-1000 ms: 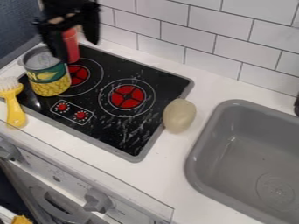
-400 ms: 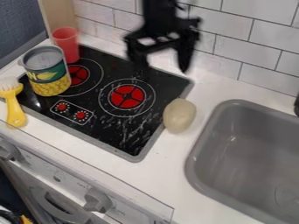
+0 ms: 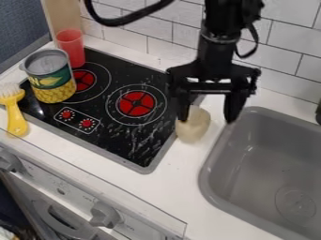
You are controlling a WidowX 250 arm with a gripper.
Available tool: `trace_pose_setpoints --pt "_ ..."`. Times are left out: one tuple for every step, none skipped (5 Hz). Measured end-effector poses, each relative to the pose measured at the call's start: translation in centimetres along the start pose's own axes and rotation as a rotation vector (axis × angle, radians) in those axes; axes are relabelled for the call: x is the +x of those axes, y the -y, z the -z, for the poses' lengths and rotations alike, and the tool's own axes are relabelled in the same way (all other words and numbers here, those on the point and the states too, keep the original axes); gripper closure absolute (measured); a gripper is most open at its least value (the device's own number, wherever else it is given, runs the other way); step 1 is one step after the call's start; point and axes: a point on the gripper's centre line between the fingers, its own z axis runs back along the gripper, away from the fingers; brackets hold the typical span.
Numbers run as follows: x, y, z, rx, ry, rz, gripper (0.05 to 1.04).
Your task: Move the egg to the left burner
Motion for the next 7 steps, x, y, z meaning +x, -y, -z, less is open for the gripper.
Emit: trace_pose_setpoints --pt "0.1 -0.1 0.6 0.026 0.018 0.032 0.083" --pt "0.3 -0.3 1.4 0.046 0.011 0.033 0.083" --pt "1.0 -0.7 2.4 0.058 0.009 0.038 0.083" --pt "1.3 -0.9 3.6 0.089 0.004 0.061 0.083" --pt "1.6 -0.7 3.7 0.073 0.022 0.082 0.137" --pt "1.8 -0.8 3.9 0.08 0.043 0.055 0.258" --pt "1.6 -1.0 3.8 0.073 0.052 0.037 0.258"
